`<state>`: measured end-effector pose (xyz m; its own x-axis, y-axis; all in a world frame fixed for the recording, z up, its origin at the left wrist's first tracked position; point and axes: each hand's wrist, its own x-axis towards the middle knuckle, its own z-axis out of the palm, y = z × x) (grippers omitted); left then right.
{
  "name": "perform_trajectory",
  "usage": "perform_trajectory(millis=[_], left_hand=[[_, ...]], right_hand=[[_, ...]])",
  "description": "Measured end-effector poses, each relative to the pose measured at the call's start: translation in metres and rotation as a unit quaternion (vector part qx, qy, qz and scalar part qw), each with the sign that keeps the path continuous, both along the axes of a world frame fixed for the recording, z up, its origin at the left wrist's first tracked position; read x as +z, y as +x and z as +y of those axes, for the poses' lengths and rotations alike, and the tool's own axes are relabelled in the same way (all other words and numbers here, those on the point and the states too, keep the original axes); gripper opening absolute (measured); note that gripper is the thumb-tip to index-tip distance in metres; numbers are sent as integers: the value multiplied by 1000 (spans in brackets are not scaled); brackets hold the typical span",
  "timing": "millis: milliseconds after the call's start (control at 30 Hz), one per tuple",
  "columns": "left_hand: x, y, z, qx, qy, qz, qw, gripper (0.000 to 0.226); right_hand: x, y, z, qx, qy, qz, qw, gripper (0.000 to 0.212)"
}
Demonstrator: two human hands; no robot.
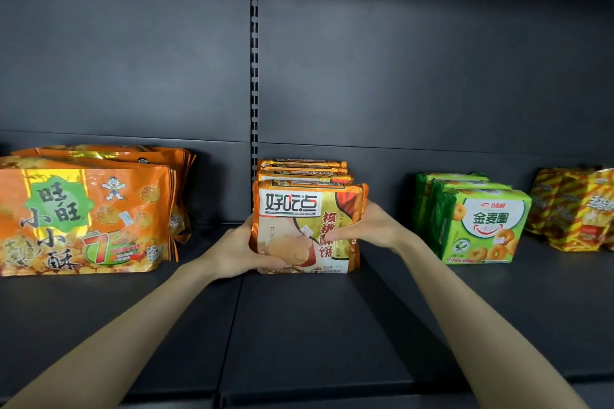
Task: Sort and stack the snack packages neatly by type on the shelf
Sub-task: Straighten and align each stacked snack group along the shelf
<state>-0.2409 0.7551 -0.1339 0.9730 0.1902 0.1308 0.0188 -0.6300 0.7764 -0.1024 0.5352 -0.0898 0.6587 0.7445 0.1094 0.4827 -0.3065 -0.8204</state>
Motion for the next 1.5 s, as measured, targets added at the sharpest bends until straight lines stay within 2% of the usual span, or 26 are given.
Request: perform_trajectory(millis=[67,200,267,400,500,633,833,1000,1267,1500], left_hand=[[0,-7,-2,18,41,11,999,61],[-2,-25,-8,76,142,9,987,43],[-1,-34,-13,130,215,23,968,33],[8,-49,-22,191,298,12,935,38],[21,-53,-33,149,298,5,943,30],[39,-42,-64,77,297,-34,951,27],[77,-9,-125,13,349,-106,931,37],[97,29,-165,1,401,-136,906,45],[80,98,-233,15,358,-98,928,59],[38,135,-261,72,230,-34,970,90]], right_hand=[[-2,-5,-3,-25,-12,-17,999,69],[-7,-18,-12,-72,-56,-76,993,63],[-8,-23,-18,-88,-94,-99,987,59],[-1,-31,-36,-146,-161,-166,962,60],[9,-33,-52,-179,-195,-206,942,67],[28,-35,-77,-199,-199,-230,932,60],[63,-29,-126,-221,-209,-281,910,58],[83,-3,-169,-235,-217,-314,894,57],[77,63,-229,-199,-216,-320,901,62],[60,117,-255,-140,-170,-261,940,84]])
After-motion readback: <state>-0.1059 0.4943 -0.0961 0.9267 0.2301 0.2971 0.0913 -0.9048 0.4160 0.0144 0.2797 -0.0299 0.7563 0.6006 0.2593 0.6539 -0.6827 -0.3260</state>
